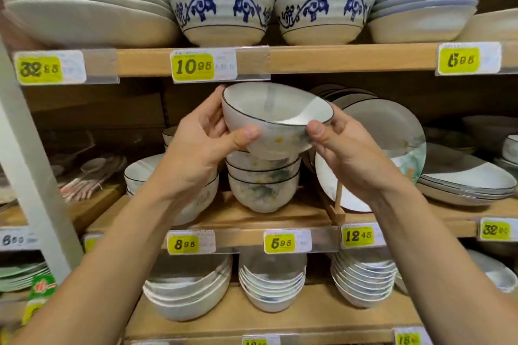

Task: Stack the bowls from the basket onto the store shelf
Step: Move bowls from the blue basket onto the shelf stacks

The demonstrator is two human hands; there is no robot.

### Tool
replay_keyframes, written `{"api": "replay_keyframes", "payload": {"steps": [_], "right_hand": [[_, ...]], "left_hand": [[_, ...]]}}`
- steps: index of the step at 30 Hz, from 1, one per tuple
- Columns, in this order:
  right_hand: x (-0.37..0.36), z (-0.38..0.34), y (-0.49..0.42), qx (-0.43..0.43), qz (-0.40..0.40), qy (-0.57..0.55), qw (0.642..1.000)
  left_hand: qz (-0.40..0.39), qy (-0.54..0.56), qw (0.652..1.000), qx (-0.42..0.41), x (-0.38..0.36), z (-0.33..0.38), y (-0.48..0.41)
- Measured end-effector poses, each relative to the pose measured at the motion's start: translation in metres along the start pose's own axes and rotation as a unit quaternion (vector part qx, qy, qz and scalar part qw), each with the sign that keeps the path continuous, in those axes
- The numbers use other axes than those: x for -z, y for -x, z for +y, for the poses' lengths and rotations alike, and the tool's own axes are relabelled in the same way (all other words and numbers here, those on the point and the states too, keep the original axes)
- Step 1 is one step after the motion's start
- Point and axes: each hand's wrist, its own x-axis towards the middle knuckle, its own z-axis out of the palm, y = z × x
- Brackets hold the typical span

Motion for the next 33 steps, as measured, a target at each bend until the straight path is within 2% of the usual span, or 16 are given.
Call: {"api": "replay_keyframes", "payload": {"steps": [7, 10, 21, 26, 33], "right_hand": [[0.001, 0.001, -0.038, -0.043, 0.041, 0.088, 0.994], [-0.003, 0.004, -0.043, -0.044, 0.035, 0.126, 0.990], [-0.008, 0.021, -0.056, -0.126, 0.041, 0.123, 0.984], [-0.013, 0.027, -0.057, -0.165, 0.074, 0.165, 0.970], [-0.021, 0.036, -0.061, -0.175, 0.098, 0.212, 0.956]], "left_hand": [[0.037, -0.007, 0.999, 0.031, 0.016, -0.019, -0.030], [0.045, -0.005, 0.998, 0.049, 0.022, -0.028, -0.034], [0.007, -0.079, 0.988, 0.130, 0.037, -0.029, -0.045], [-0.015, -0.109, 0.982, 0.153, 0.036, -0.031, -0.050], [-0.052, -0.121, 0.977, 0.168, 0.036, -0.033, -0.053]]}}
